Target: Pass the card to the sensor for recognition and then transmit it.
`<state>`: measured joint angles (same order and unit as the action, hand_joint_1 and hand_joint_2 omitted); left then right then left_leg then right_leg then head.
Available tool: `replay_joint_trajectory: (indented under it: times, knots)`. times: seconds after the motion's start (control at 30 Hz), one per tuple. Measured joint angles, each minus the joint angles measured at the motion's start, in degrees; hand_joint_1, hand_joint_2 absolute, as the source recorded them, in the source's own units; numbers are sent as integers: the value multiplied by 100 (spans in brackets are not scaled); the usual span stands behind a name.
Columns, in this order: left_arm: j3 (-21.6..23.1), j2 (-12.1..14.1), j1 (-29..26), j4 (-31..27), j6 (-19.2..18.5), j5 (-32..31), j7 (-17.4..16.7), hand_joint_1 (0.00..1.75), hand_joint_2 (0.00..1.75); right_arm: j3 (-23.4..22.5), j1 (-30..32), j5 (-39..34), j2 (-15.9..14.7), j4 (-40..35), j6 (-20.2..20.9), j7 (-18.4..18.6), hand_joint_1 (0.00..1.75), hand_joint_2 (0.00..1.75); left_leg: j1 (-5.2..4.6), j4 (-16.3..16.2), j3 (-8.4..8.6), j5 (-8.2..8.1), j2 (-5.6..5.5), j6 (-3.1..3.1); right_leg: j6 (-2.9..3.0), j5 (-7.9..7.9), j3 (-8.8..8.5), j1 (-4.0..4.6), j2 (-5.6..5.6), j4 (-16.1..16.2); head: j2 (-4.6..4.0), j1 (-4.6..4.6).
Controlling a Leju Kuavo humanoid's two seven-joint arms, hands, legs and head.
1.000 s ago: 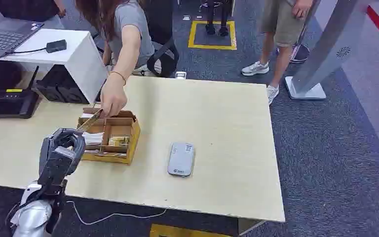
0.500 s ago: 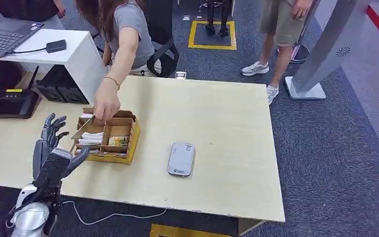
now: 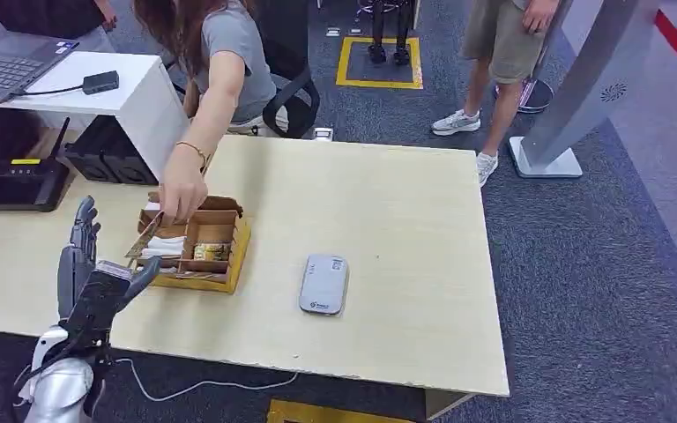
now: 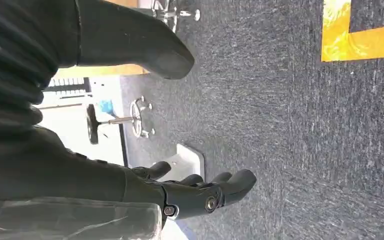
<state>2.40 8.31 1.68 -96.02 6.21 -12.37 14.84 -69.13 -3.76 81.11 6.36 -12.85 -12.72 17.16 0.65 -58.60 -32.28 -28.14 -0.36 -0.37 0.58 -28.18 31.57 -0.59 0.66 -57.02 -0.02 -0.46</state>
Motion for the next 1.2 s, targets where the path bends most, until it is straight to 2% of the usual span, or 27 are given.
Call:
replay_joint_trajectory:
  times: [0.03,0.93,1.03,1.2]
  knots:
    - [0,-7,36,9,0,-2,0,175,175,2,-2,0,0,0,2,-2,0,175,0,0,0,0,0,0,0,0,0,0,1,0,0,0]
    - [4,-142,267,413,24,-37,0,175,175,31,-13,50,0,0,11,-17,0,175,0,0,0,0,1,0,0,0,1,0,2,0,0,0]
    - [4,-157,314,439,140,-123,-17,175,175,33,-16,59,0,0,13,-20,0,175,0,0,1,0,1,0,0,0,1,0,1,0,0,0]
    - [140,-212,576,531,656,-910,-55,175,175,74,-32,120,0,0,31,-39,0,175,0,-1,1,1,-1,1,0,1,0,0,0,0,0,0]
